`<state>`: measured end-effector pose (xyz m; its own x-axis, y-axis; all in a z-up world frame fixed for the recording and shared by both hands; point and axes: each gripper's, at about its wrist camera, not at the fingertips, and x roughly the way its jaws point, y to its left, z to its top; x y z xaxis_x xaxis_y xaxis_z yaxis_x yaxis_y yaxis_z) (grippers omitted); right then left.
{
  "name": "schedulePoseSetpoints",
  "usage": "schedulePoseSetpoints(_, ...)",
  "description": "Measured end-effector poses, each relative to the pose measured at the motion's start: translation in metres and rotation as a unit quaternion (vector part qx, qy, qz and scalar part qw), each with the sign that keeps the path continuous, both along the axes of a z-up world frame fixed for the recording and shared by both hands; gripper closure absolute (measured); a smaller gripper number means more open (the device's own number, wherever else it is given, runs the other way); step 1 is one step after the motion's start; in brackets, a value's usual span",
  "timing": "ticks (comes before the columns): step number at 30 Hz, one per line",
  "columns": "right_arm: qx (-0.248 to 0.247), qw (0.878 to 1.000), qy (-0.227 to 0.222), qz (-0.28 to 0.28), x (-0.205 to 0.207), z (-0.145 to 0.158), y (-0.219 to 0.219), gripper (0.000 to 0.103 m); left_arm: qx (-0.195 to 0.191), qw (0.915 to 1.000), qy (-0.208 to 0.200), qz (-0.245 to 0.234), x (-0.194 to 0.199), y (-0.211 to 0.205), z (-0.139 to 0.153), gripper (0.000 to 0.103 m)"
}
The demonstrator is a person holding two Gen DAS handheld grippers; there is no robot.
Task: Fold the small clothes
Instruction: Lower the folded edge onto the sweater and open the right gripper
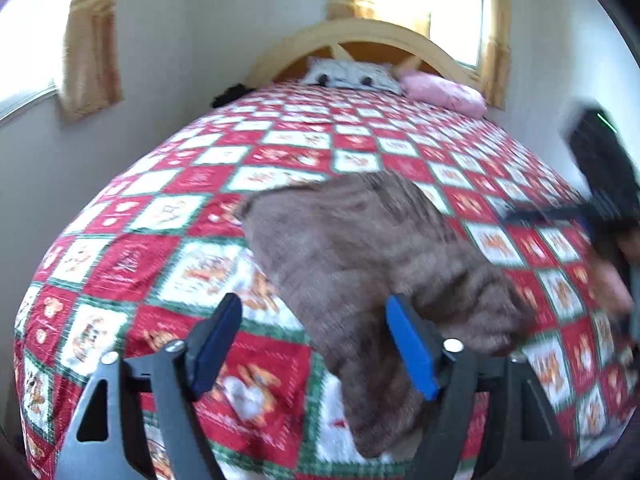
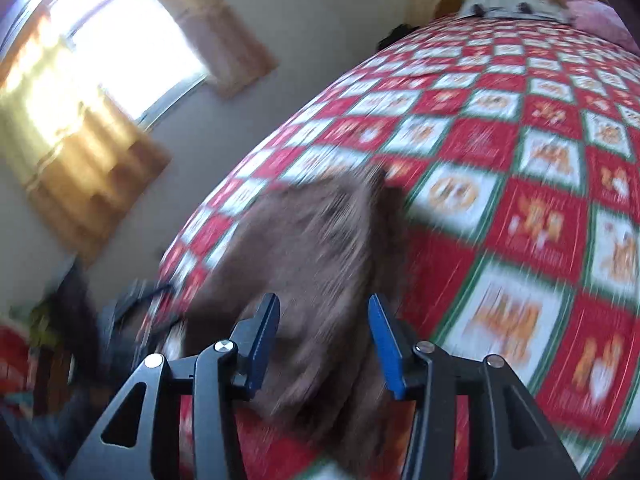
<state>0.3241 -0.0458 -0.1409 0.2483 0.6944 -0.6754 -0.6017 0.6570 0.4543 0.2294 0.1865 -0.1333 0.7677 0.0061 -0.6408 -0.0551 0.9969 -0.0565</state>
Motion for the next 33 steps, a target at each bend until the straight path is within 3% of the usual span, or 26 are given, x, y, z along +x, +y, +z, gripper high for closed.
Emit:
schedulePoseSetpoints(5,-0.070,0.997,0.003,0.017,-0.029,-0.035,0.019,0.056,0.011,0.9992,0.021,0.032,0.026,0.011,-0.017,0.021)
schedulePoseSetpoints(7,-0.106,0.994,-0.012,-0.003,-0.031,-0.042,0.018,0.100,0.006,0.9985,0.042,0.035,0.034,0.013,-0.028,0.021)
schedulePoseSetpoints(9,-0.088,0.996,-0.007,-0.009,-0.031,-0.037,0.007,0.100,0.005,0.9983,0.047,0.034,0.032,0.013,-0.031,0.021)
schedulePoseSetpoints(11,-0.110,0.993,-0.034,-0.011,-0.039,-0.027,-0.004,0.100,0.011,0.9988,0.040,0.027,0.025,0.009,-0.030,0.020)
schedulePoseSetpoints(13,-0.120,0.992,-0.040,-0.005,-0.046,-0.023,-0.011,0.100,0.025,0.9986,0.039,0.025,0.020,0.004,-0.029,0.012)
schedulePoseSetpoints(17,-0.153,0.988,-0.018,0.006,-0.035,-0.044,-0.007,0.100,0.047,0.9981,0.036,0.016,0.022,-0.007,-0.033,0.010)
schedulePoseSetpoints(19,-0.152,0.988,-0.019,0.002,-0.033,-0.039,-0.006,0.099,0.052,0.9978,0.037,0.016,0.024,-0.011,-0.033,0.010)
schedulePoseSetpoints(20,-0.149,0.989,-0.019,-0.003,-0.031,-0.034,-0.006,0.095,0.053,0.9977,0.039,0.017,0.025,-0.011,-0.033,0.010)
schedulePoseSetpoints(22,-0.148,0.987,-0.054,-0.025,-0.029,-0.015,-0.007,0.077,0.058,0.9972,0.042,0.019,0.025,-0.013,-0.033,0.010)
schedulePoseSetpoints(23,-0.142,0.987,-0.073,-0.032,-0.029,-0.005,-0.005,0.073,0.059,0.9972,0.043,0.018,0.026,-0.013,-0.032,0.010)
schedulePoseSetpoints(25,-0.103,0.990,-0.089,-0.023,-0.024,0.016,0.007,0.070,0.058,0.9972,0.045,0.017,0.026,-0.013,-0.033,0.010)
schedulePoseSetpoints(28,-0.072,0.994,-0.085,0.021,-0.017,0.022,0.038,0.070,0.049,0.9975,0.048,0.018,0.027,-0.010,-0.034,0.010)
schedulePoseSetpoints(33,-0.113,0.990,-0.072,0.032,0.000,-0.008,0.073,0.070,0.038,0.9977,0.053,0.020,0.028,-0.009,-0.035,0.009)
